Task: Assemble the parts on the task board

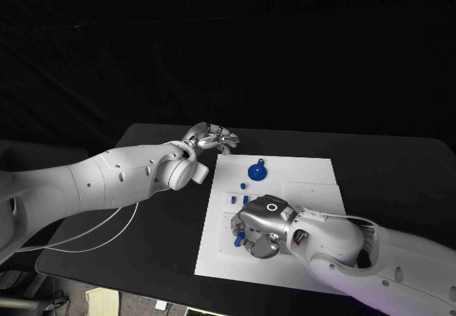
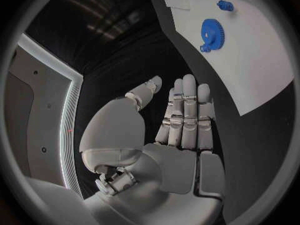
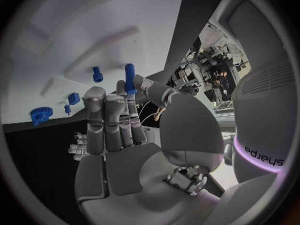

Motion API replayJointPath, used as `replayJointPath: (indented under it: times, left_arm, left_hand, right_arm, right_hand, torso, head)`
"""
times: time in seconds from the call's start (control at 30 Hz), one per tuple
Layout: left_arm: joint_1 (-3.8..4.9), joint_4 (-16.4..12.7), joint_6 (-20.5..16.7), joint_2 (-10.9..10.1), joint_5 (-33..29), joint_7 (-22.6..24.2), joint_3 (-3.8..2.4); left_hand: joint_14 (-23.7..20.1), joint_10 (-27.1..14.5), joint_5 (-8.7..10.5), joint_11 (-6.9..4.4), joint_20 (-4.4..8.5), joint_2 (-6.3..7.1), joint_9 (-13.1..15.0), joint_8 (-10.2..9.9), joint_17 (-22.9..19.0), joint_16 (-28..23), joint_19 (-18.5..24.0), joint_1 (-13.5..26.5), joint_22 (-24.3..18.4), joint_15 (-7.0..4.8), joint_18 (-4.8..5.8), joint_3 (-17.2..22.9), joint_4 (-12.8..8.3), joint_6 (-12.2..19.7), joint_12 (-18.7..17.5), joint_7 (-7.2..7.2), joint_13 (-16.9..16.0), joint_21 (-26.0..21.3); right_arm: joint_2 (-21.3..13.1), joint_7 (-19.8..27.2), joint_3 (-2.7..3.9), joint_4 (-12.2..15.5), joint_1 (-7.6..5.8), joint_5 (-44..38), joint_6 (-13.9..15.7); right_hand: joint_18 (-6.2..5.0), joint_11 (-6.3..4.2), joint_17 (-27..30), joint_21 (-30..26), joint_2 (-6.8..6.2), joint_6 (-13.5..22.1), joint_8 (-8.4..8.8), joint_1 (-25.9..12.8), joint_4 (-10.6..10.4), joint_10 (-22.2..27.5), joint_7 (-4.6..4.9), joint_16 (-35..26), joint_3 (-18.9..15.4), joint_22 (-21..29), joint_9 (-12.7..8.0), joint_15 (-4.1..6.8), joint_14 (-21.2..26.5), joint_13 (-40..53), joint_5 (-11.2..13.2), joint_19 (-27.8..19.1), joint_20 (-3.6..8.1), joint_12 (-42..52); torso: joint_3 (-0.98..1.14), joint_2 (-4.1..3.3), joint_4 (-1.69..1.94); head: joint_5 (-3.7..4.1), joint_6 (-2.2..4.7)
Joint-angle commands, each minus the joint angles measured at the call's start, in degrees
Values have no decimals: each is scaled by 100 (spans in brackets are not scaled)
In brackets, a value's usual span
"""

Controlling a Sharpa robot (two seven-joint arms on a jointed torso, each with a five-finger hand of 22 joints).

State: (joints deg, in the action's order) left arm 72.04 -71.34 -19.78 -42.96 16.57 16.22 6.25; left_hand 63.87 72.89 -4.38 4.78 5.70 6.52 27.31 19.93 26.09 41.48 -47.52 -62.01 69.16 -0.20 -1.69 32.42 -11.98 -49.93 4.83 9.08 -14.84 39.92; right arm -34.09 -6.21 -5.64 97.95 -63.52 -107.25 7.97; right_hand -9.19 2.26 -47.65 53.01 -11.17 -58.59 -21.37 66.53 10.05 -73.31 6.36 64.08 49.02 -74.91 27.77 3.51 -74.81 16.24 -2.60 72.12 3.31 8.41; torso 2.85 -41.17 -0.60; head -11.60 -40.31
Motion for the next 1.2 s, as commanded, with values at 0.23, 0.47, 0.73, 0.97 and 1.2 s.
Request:
replayJointPath:
  times: [0.23,0.47,0.73,0.97,1.2]
  left_arm:
    - [3,-8,66,8,-31,22,-5]
    - [3,-7,67,4,-31,20,-5]
    - [3,-6,69,3,-31,18,-5]
    - [3,-7,70,2,-31,18,-5]
    - [3,-10,74,2,-31,14,-5]
  left_hand:
    - [42,17,-23,10,7,-48,-8,26,14,-42,-38,-8,11,4,-83,-1,-40,46,-37,-10,8,-36]
    - [43,18,-23,10,7,-48,-8,27,19,-46,-38,-10,13,4,-83,-1,-43,46,-37,-10,8,-37]
    - [44,18,-23,10,7,-50,-9,28,25,-50,-39,-11,15,4,-83,0,-44,46,-38,-10,8,-39]
    - [44,18,-23,10,6,-51,-10,29,29,-53,-39,-11,16,4,-82,0,-45,47,-38,-10,8,-40]
    - [45,18,-23,10,6,-53,-10,29,33,-57,-40,-11,17,5,-82,1,-45,47,-38,-10,8,-42]
  right_arm:
    - [172,-214,-16,40,-23,-579,-589]
    - [192,-319,-19,105,-37,-757,-638]
    - [136,-363,-19,229,-37,-813,-468]
    - [41,-412,-18,411,-57,-876,-381]
    - [-2,-452,-17,473,-95,-940,-366]
  right_hand:
    - [-581,0,8,24,41,-45,-20,-25,41,-151,-20,1,3,-106,11,65,35,11,-20,-8,31,17]
    - [-581,0,9,23,41,-47,-21,-27,48,-152,-21,-2,9,-107,14,65,40,15,-20,-17,28,17]
    - [-581,-3,10,23,35,-57,-25,-32,53,-163,-24,-5,19,-107,20,67,43,24,-20,-24,25,22]
    - [-581,-8,9,26,25,-68,-30,-33,57,-175,-29,-4,32,-108,25,72,40,33,-20,-23,24,27]
    - [-581,-12,9,29,11,-79,-35,-33,57,-186,-34,-4,48,-107,31,76,37,42,-20,-20,23,31]
  torso:
    - [-4,-1,7]
    - [-4,-1,5]
    - [3,-2,3]
    - [3,-1,1]
    - [0,0,-1]
  head:
    - [12,-4]
    - [9,-12]
    - [3,-17]
    - [-2,-13]
    - [-4,-15]
